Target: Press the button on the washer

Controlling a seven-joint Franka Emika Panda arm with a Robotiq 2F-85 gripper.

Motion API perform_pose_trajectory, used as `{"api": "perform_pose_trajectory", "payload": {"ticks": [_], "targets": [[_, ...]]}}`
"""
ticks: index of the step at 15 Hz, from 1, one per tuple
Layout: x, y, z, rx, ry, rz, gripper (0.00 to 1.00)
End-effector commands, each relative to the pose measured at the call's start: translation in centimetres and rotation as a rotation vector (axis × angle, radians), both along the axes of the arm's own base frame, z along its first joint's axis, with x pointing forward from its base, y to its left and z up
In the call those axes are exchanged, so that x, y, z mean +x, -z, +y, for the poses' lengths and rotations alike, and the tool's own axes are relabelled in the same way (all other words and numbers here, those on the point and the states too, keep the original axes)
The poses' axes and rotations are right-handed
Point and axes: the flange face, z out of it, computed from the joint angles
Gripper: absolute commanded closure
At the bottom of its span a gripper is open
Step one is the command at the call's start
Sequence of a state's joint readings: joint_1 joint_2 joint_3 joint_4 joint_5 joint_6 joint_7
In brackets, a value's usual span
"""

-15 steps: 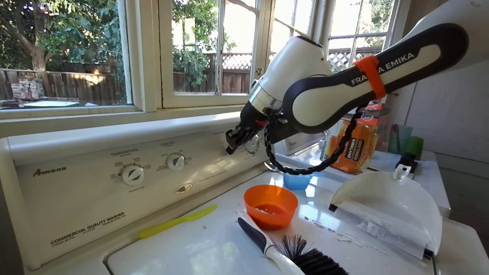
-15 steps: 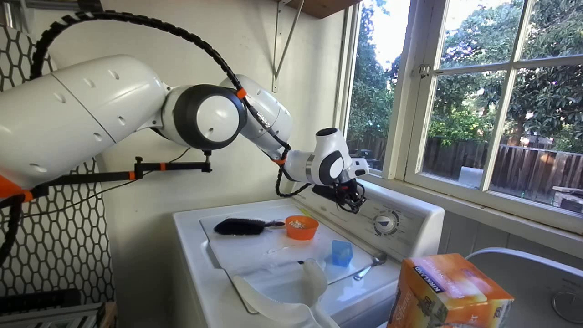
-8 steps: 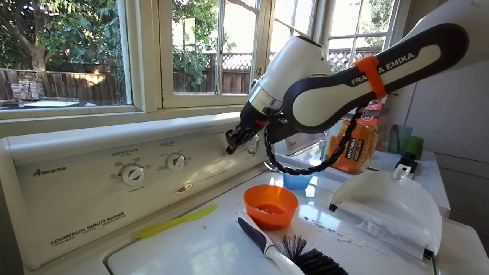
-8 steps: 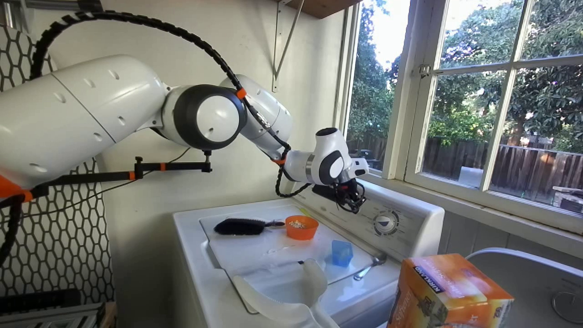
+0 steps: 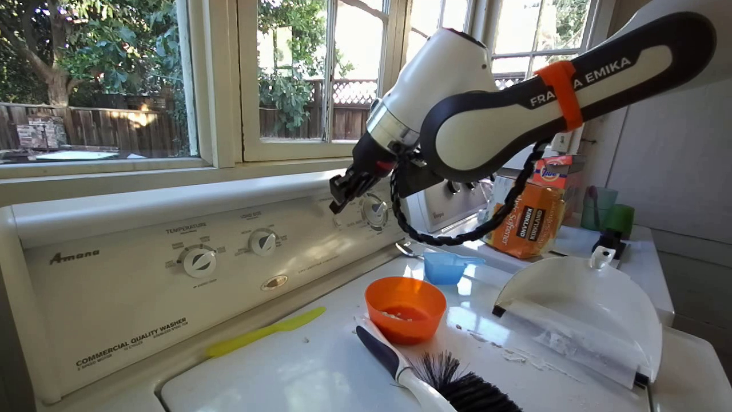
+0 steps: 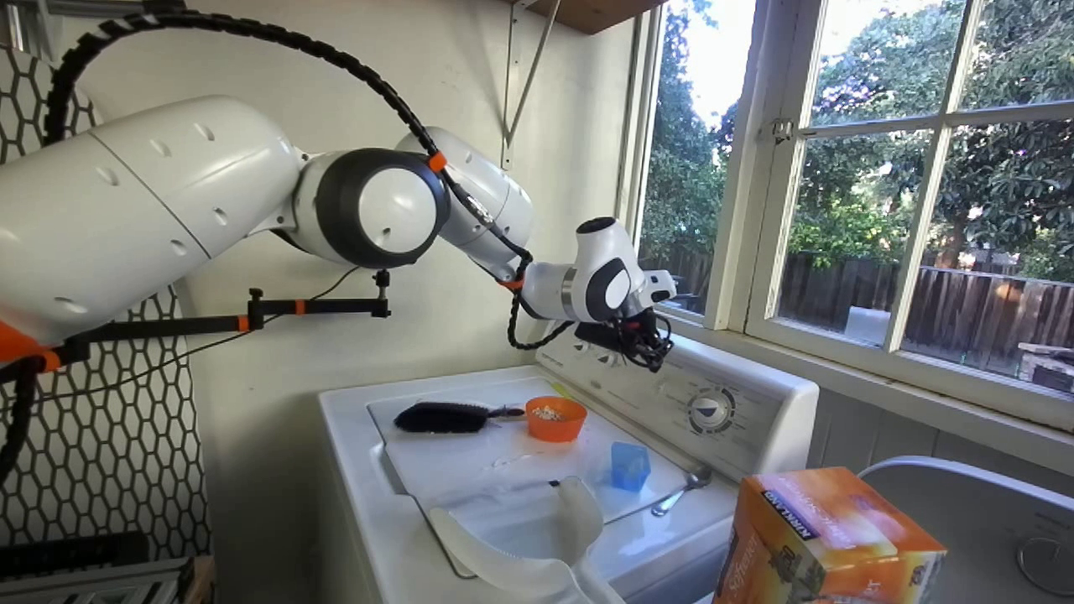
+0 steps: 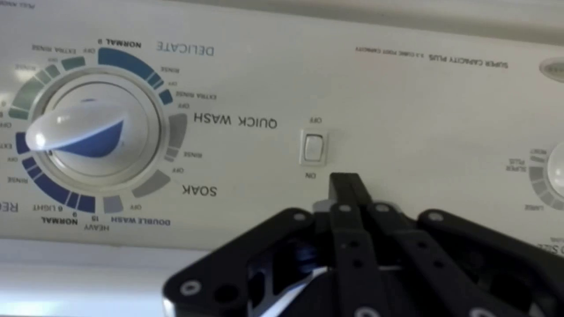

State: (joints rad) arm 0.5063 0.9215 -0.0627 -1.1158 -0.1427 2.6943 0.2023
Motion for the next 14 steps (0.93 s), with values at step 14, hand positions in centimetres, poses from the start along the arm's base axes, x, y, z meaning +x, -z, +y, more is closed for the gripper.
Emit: {"api": "perform_pose_trajectory", "payload": {"ticks": [14], "targets": [[-0.2,0.5,-0.4,-0.138,-0.029,0.069,1.0]]}}
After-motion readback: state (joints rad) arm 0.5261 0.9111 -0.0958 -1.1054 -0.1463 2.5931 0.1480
